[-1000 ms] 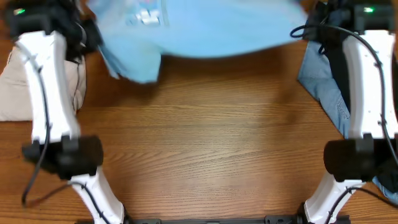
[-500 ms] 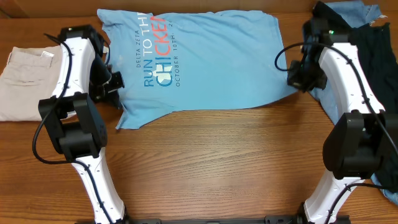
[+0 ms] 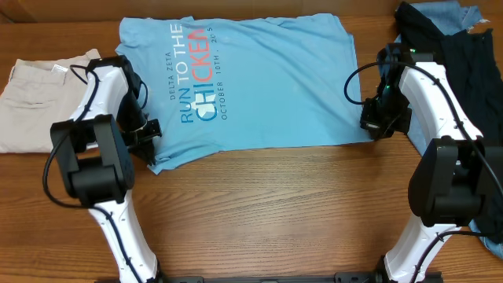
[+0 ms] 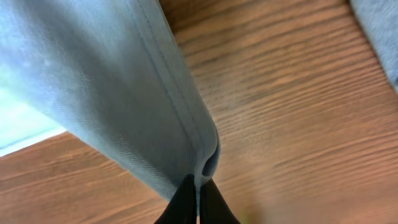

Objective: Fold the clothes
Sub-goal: 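Lay the t-shirt flat and pull its bottom corners toward the robot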

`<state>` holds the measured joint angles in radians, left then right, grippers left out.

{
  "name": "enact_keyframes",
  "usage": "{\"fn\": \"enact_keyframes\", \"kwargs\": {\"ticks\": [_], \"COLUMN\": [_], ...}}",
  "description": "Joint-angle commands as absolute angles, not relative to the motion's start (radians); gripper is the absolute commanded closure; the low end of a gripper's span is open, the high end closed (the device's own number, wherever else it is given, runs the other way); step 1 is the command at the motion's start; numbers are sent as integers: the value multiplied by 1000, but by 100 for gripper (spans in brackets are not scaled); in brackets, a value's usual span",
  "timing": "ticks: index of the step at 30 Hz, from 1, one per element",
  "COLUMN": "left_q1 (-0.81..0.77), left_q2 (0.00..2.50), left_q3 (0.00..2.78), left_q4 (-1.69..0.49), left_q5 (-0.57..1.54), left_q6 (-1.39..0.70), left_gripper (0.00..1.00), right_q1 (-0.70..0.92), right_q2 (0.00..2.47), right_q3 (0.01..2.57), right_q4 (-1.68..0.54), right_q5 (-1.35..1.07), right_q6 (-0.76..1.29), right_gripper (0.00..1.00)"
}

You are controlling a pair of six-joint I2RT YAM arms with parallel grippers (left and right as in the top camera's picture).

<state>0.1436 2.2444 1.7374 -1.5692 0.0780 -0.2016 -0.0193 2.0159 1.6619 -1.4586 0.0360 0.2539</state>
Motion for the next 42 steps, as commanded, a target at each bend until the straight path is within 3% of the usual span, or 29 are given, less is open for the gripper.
{"fn": "enact_keyframes", "kwargs": {"ticks": [1, 13, 23, 33, 42], "left_q1": [143, 146, 179, 274, 274], "left_q2": [2081, 1714, 1528, 1485, 1479], "left_q3": [1666, 1298, 1221, 1218, 1214], "left_q4": [-1544, -1372, -1379, -1387, -1409], "left_q5": [59, 51, -146, -141, -113], "left_q6": [-191, -243, -409, -413, -407], "left_gripper": [96, 96, 96, 96, 96], "right_q1": [-24, -31, -129, -241, -249], "right_q2": [1981, 1722, 1497, 1441, 1370], "right_q3": [1643, 1366, 1168, 1104, 1043], "right_q4": [-1460, -1349, -1286, -1290, -1286], "right_q5": [-31, -54, -53, -46, -48], "right_q6": [230, 276, 332, 331, 314], "right_gripper": [96, 96, 96, 96, 96]}}
